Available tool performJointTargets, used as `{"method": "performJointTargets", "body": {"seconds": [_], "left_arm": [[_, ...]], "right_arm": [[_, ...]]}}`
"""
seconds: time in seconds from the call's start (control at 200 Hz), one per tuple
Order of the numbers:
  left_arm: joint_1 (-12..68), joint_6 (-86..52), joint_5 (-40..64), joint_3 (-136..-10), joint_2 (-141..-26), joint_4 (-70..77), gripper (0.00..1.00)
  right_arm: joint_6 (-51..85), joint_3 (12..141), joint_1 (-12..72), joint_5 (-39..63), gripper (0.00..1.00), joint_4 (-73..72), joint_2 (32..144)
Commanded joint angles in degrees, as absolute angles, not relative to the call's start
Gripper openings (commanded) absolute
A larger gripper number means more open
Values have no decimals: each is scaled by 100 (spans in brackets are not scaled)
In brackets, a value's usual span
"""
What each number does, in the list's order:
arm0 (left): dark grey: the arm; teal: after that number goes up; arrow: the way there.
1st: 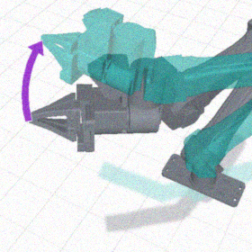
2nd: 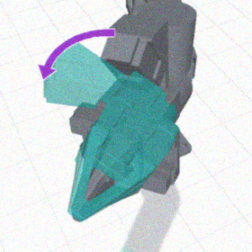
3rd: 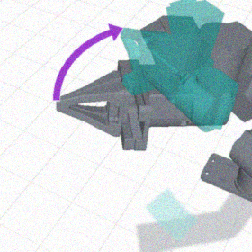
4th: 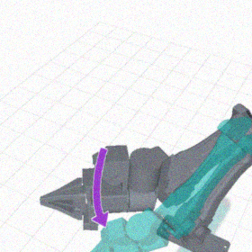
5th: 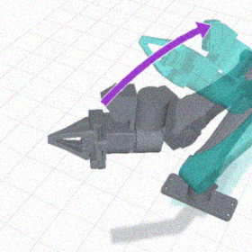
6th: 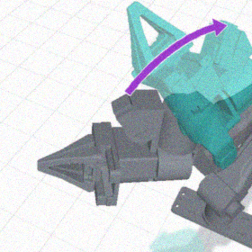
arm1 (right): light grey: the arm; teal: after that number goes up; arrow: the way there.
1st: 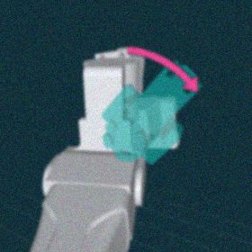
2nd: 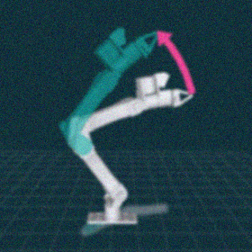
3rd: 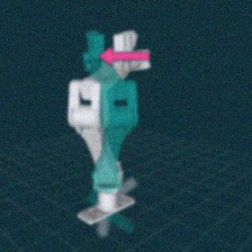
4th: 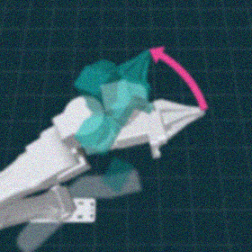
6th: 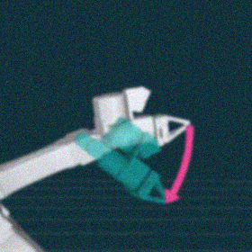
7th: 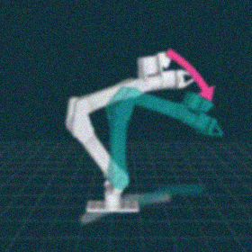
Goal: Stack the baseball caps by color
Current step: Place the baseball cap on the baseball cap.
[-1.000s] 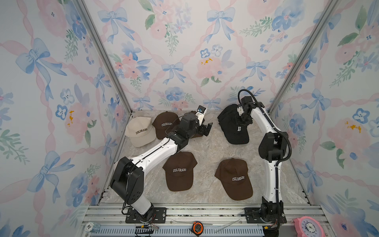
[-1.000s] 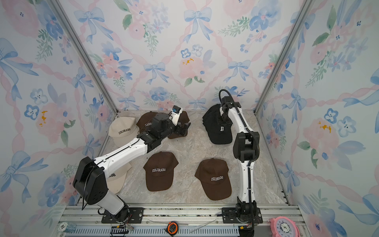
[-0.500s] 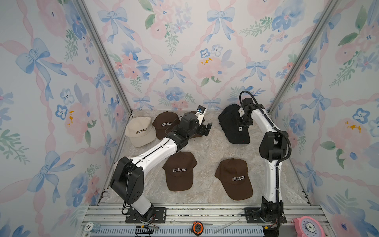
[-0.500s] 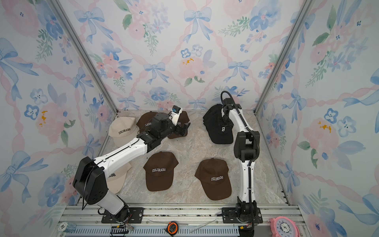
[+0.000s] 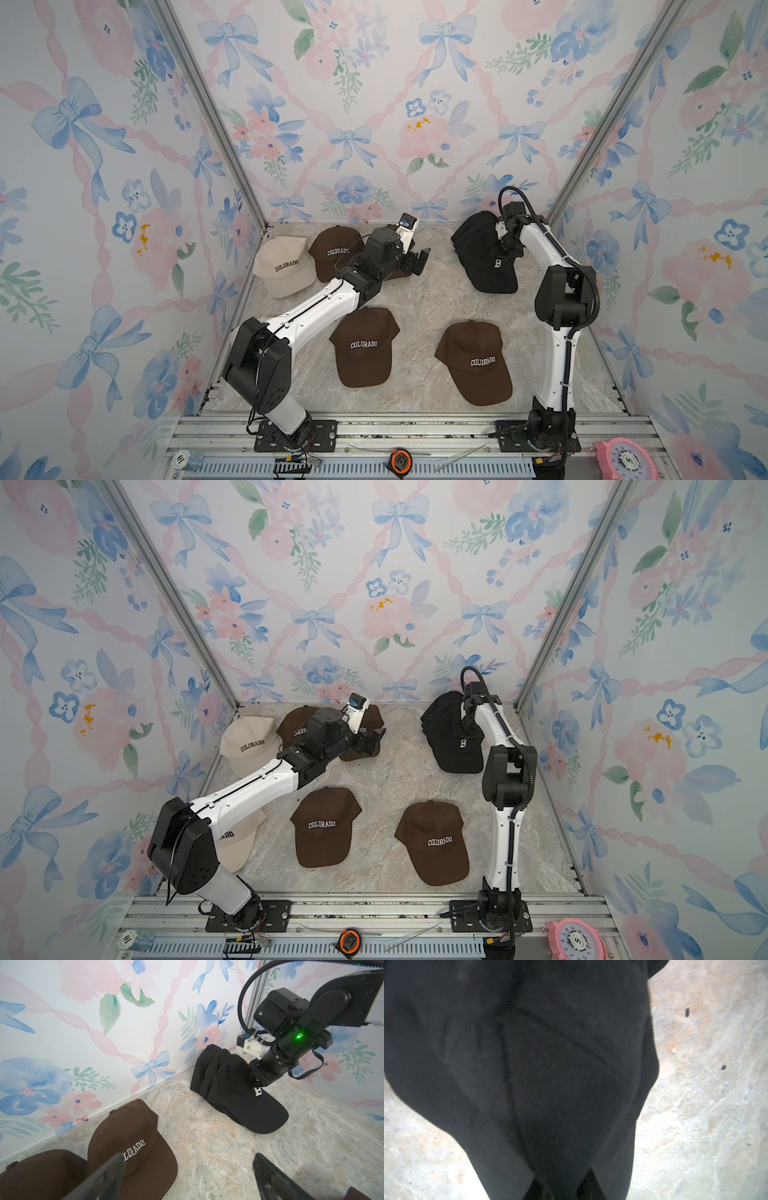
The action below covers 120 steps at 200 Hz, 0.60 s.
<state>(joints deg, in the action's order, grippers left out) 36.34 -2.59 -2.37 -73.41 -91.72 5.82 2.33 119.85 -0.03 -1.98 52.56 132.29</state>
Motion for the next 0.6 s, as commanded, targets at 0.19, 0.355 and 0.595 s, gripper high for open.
{"method": "performJointTargets", "body": {"seconds": [0.19,0.355,0.595], "left_arm": [[3610,-264,-65,-7659,-9174,466,98],[3633,-297,-22,-7716,-9184,451,98],[3713,-297,-43,-7734,-9138,391,98]], "right_arm": [[94,11532,-398,-352,22,5389,13028],[4,11404,-505,-369,23,5335,12947],[-100,11303,-627,-379,23,5328,12872]]}}
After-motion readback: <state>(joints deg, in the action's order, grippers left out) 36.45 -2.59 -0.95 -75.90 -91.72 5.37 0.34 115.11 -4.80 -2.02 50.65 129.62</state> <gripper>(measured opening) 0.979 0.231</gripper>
